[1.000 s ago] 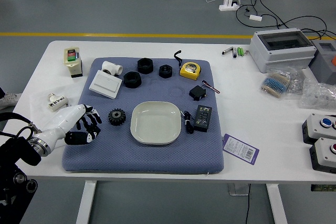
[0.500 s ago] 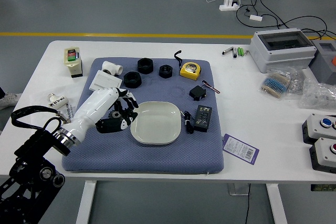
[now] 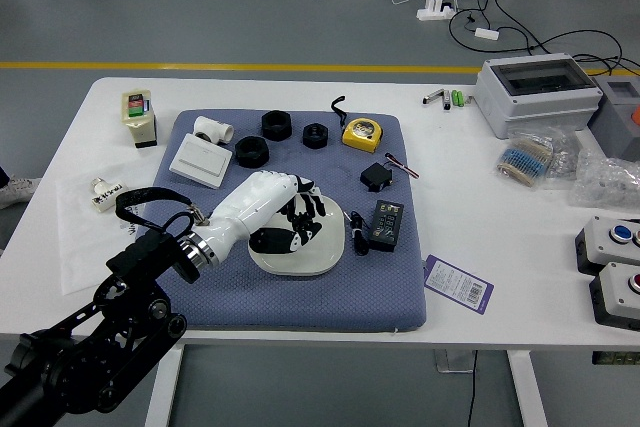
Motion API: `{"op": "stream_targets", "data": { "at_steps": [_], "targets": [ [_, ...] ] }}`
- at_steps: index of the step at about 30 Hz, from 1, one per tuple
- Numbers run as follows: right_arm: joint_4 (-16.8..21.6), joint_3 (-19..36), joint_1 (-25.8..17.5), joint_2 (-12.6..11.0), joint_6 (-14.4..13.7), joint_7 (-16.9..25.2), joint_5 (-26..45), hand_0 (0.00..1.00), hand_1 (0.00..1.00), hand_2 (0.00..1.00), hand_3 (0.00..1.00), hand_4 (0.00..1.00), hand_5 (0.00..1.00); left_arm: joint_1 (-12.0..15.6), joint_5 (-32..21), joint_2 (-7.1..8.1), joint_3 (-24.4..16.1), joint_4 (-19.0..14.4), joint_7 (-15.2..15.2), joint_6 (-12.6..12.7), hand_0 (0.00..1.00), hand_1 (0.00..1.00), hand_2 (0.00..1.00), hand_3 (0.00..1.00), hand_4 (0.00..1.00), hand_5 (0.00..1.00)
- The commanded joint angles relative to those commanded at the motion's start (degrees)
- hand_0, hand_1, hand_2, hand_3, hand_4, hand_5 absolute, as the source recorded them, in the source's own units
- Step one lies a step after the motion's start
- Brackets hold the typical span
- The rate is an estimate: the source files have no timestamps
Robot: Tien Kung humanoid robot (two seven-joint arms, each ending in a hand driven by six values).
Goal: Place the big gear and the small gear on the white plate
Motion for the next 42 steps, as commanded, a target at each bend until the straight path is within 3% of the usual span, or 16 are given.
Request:
{"op": "stream_targets", "data": {
  "at_steps": [1,6,7,12,13,15,20,24,25,27,34,37,38,42],
  "targets": [
    [0.01,-0.10,-0.01,0.03,-0.01,0.02,0.09,0.607,0.623,0.725,0.534,0.728,0.689,-0.63,0.20,-0.41,0.20,1.62,0.66,-0.01,0.557,0.686,0.757,0.804,0.998,0.212],
    [0.06,-0.39,-0.04,0.07,0.01,0.05,0.20,0.607,0.623,0.725,0.534,0.728,0.689,-1.66,0.52,-1.37,0.56,5.33,2.40,0.00,0.557,0.686,0.757,0.804,0.998,0.212],
    [0.07,-0.40,-0.03,0.06,0.01,0.05,0.20,0.606,0.623,0.725,0.534,0.728,0.689,-1.74,0.56,-1.50,0.55,5.70,2.49,0.14,0.776,0.859,0.944,0.876,0.998,0.295],
    [0.10,-0.77,-0.13,0.05,-0.01,0.09,0.32,0.606,0.623,0.725,0.534,0.728,0.689,-1.74,0.82,-1.92,0.02,6.20,2.97,0.71,0.776,0.859,0.944,0.876,0.998,0.295],
    [0.11,-0.79,-0.14,0.05,-0.02,0.10,0.32,0.607,0.623,0.725,0.534,0.728,0.689,-1.71,0.81,-1.92,-0.03,6.13,2.96,0.76,0.865,0.930,0.998,0.898,0.998,0.313],
    [0.11,-1.03,-0.22,0.02,-0.03,0.08,0.35,0.607,0.623,0.725,0.534,0.728,0.689,-1.39,0.92,-1.72,-0.75,5.16,2.98,0.77,0.865,0.930,0.998,0.898,0.998,0.313],
    [0.09,-1.41,-0.48,0.04,-0.07,0.08,0.53,0.607,0.623,0.725,0.534,0.727,0.686,-0.45,2.01,0.09,-4.21,0.40,3.46,-1.01,0.863,0.917,0.989,0.892,0.998,0.281],
    [0.06,-1.58,-0.54,-0.01,-0.05,0.08,0.54,0.607,0.623,0.725,0.534,0.727,0.686,-0.12,3.74,3.52,-6.54,-3.27,4.77,-5.22,0.863,0.917,0.989,0.892,0.998,0.281],
    [0.05,-1.62,-0.56,-0.02,-0.05,0.08,0.55,0.607,0.623,0.725,0.535,0.727,0.686,-0.04,4.04,4.36,-6.88,-3.85,4.95,-6.19,0.794,0.829,0.885,0.846,0.900,0.190],
    [0.03,-1.64,-0.58,-0.03,-0.04,0.10,0.68,0.607,0.623,0.725,0.535,0.727,0.686,-0.19,4.68,6.38,-7.28,-4.45,5.37,-8.44,0.794,0.829,0.885,0.846,0.900,0.190],
    [0.00,-2.50,-0.78,0.05,-0.08,0.04,1.06,0.607,0.623,0.726,0.534,0.727,0.686,-1.03,6.23,10.16,-6.25,-1.61,6.44,-14.26,0.774,0.795,0.847,0.821,0.871,0.155],
    [-0.01,-2.77,-0.91,0.10,-0.13,0.05,1.28,0.607,0.623,0.726,0.534,0.727,0.686,-1.15,6.43,10.98,-4.59,0.09,6.28,-14.37,0.774,0.795,0.847,0.821,0.871,0.155],
    [-0.01,-2.84,-0.94,0.11,-0.15,0.05,1.33,0.607,0.623,0.725,0.534,0.727,0.687,-1.18,6.37,11.08,-4.20,0.49,6.16,-14.22,0.737,0.745,0.802,0.776,0.821,0.108],
    [0.03,-3.35,-1.02,0.18,-0.22,0.03,1.47,0.607,0.623,0.725,0.534,0.727,0.687,-1.36,6.53,10.77,-3.44,3.26,5.94,-13.73,0.737,0.745,0.802,0.776,0.821,0.108]
  ]
}}
